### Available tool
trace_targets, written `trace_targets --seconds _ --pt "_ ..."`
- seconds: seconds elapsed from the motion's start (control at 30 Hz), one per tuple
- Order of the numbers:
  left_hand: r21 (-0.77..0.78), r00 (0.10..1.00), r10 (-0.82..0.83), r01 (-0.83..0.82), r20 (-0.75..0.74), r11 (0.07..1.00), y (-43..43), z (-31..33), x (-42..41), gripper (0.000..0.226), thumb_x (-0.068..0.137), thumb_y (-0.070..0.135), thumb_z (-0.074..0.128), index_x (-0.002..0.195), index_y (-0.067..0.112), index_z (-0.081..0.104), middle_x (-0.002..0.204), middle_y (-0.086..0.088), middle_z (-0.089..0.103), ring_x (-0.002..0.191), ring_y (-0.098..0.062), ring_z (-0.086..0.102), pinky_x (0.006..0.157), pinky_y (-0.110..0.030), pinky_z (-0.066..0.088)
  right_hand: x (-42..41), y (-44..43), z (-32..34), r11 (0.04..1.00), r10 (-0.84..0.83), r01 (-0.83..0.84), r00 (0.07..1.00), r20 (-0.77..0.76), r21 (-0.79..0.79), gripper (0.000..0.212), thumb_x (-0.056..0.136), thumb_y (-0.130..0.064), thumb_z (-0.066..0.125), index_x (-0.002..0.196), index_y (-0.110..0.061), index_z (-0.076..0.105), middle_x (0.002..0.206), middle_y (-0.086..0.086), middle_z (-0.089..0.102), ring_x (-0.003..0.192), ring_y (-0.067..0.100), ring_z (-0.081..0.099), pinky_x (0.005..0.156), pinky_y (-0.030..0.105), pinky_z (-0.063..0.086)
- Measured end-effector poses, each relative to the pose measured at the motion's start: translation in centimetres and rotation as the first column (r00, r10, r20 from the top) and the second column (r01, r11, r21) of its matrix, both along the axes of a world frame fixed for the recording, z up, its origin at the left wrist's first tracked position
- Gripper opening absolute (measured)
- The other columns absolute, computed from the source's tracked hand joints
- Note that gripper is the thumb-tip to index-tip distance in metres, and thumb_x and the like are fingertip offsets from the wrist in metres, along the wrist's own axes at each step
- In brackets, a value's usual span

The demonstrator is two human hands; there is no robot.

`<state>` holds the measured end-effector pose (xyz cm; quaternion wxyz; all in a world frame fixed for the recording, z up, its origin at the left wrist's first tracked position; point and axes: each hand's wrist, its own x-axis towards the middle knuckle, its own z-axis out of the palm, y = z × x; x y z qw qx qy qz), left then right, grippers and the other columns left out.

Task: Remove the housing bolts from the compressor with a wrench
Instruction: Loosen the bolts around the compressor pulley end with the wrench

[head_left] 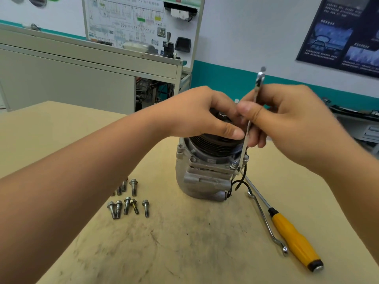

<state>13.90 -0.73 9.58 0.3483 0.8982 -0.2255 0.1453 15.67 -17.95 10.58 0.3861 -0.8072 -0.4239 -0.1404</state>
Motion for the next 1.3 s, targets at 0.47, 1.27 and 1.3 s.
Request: trace_targets --seconds 0.47,1.27,1.3 --pt "0.079 0.993 0.030 -0.039 0.117 0.996 -1.2 0.2 -0.4 0.015 0.061 0.062 0.066 0.072 0.052 0.062 0.092 0.032 0.057 0.105 0.005 0.047 0.111 -0.051 0.023 0.1 -0.4 0.9 0.999 0.006 -0.008 0.999 0.043 0.040 0.018 0.096 -0.023 0.049 0.085 -0.018 0.063 0.065 0.010 0.064 0.048 0.011 0.059 0.050 0.018 0.050" --pt "0.051 0.975 0.122 -0.134 0.185 0.990 -1.4 -0.4 -0.1 0.013 0.071 0.049 0.071 0.075 0.037 0.070 0.100 0.020 0.062 0.107 -0.003 0.040 0.109 -0.050 0.023 0.5 -0.3 1.8 0.999 0.026 -0.024 0.998 0.058 -0.038 0.020 0.097 -0.016 0.049 0.084 -0.017 0.063 0.068 0.000 0.066 0.045 0.007 0.056 0.047 0.015 0.046" --pt "0.041 0.974 0.132 -0.142 0.185 0.989 -1.3 -0.5 0.0 0.019 0.071 0.048 0.072 0.080 0.031 0.074 0.103 0.017 0.063 0.107 -0.003 0.039 0.110 -0.050 0.023 0.5 -0.2 1.8 0.998 0.026 -0.023 0.998 0.062 -0.052 0.020 0.097 -0.017 0.049 0.083 -0.017 0.064 0.068 -0.001 0.067 0.045 0.007 0.056 0.047 0.015 0.046"
